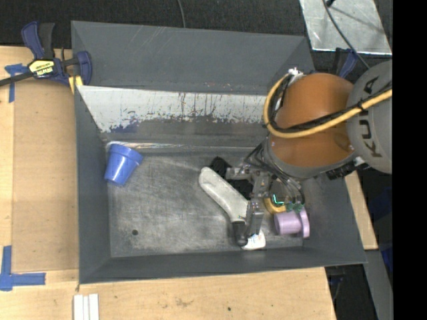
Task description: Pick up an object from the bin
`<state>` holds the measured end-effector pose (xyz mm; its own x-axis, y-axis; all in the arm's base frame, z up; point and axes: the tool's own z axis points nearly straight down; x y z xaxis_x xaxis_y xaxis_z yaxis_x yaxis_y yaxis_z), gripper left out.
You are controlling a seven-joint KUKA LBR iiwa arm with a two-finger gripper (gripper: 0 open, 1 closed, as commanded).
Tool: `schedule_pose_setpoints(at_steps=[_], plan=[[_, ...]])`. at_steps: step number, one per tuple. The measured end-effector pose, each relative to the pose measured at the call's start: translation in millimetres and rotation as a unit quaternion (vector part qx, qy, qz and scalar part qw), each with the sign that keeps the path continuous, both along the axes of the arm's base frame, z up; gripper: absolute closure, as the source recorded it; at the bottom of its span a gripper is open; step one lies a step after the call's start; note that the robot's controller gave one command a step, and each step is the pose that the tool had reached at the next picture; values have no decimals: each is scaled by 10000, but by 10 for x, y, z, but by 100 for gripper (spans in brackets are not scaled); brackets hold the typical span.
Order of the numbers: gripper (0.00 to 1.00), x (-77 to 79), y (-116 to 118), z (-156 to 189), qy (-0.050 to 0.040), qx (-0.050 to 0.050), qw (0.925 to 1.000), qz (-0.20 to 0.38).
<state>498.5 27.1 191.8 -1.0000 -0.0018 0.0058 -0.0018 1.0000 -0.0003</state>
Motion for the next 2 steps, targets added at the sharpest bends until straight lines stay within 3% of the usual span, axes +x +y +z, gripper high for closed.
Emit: schedule_pose_setpoints(at_steps=[1,2], plan=[[0,18,0,40,-43,2,10000,-4],[0,280,97,-148,-72,-1,9992,396]])
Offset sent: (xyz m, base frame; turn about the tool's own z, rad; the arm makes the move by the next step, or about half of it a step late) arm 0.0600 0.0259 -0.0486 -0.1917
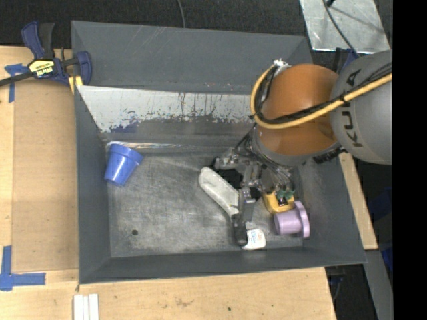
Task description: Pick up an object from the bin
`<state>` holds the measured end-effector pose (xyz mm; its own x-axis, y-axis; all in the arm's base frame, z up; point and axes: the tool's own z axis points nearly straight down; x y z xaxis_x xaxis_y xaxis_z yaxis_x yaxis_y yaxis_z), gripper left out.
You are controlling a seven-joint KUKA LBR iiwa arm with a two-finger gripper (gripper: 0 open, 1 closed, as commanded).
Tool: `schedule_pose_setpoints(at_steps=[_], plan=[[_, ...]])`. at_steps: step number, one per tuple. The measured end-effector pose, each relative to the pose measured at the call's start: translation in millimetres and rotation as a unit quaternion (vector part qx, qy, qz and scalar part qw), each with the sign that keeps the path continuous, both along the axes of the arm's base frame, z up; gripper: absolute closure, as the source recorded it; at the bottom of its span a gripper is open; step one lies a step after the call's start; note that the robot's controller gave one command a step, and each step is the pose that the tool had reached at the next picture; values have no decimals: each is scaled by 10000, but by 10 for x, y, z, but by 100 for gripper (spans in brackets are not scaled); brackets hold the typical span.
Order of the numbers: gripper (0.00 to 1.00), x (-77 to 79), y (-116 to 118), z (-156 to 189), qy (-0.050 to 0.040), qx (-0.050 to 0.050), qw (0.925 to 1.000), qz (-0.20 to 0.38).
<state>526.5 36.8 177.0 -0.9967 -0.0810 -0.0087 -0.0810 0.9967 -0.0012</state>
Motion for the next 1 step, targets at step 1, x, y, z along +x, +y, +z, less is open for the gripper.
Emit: schedule_pose_setpoints(at_steps=[1], plan=[[0,131,22,-388,23,6,10000,42]])
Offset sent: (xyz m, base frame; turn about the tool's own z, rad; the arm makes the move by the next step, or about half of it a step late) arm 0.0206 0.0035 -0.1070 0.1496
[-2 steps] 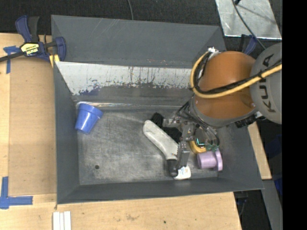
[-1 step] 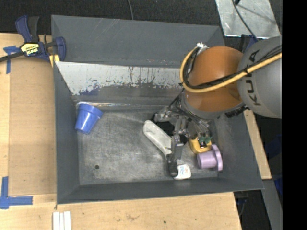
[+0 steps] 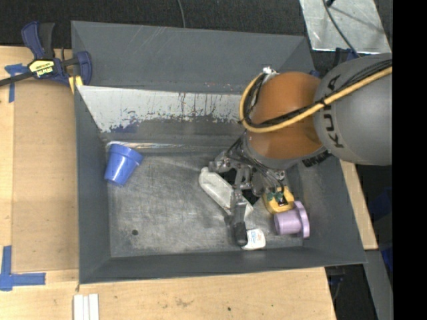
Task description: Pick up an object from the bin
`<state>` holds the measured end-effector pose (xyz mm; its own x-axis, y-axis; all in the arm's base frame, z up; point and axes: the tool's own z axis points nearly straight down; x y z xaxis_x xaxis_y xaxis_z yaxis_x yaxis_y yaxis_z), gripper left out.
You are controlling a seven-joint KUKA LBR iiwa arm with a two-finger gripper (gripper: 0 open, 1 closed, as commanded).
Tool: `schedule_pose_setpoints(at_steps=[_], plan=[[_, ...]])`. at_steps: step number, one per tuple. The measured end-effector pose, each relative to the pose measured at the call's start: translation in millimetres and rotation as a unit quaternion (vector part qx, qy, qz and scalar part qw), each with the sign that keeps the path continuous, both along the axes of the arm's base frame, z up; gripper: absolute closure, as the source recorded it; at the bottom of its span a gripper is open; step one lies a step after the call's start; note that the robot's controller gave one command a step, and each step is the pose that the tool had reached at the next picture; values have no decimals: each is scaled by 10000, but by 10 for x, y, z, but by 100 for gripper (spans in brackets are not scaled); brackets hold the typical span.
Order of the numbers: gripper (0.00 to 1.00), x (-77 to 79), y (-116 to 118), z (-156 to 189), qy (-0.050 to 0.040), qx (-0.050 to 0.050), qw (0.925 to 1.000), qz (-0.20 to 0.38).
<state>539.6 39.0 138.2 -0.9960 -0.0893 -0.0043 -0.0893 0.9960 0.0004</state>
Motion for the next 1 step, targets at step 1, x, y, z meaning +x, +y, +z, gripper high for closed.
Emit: schedule_pose_setpoints(at_steps=[1], plan=[[100,130,13,-637,-80,17,9968,-798]])
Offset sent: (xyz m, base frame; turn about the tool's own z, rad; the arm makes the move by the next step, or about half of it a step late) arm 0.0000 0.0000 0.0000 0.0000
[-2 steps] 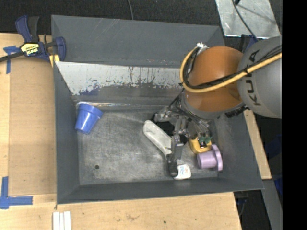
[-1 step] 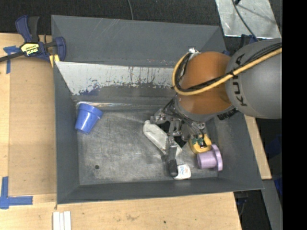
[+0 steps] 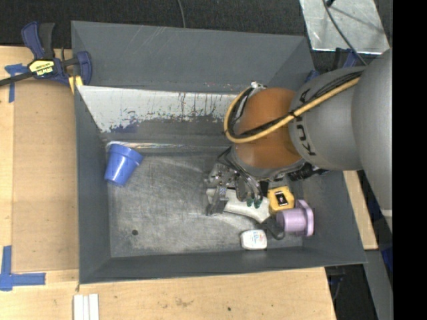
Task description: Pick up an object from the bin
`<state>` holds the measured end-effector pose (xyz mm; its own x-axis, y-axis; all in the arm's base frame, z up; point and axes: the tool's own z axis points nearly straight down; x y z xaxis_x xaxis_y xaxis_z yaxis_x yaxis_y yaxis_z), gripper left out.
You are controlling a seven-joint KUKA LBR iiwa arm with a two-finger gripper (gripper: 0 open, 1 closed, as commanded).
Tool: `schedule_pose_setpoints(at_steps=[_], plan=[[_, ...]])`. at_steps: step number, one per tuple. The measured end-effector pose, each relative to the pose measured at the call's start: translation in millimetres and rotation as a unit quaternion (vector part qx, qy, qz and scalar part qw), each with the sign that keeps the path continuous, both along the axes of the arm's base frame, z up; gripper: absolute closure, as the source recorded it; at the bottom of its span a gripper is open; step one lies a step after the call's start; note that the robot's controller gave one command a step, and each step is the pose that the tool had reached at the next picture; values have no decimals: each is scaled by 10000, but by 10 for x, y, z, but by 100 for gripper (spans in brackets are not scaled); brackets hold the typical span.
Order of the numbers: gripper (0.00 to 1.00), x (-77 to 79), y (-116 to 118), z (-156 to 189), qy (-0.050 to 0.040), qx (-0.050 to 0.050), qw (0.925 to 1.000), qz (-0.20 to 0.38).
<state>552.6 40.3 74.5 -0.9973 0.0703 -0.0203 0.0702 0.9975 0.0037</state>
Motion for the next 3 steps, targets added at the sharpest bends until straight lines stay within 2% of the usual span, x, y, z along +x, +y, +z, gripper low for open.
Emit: schedule_pose_setpoints(at_steps=[1,2,3], plan=[[100,0,0,0,0,0,10000,-1],[100,-23,-26,401,131,-9,9999,-102],[100,-49,-25,1694,95,-9,9999,-102]])
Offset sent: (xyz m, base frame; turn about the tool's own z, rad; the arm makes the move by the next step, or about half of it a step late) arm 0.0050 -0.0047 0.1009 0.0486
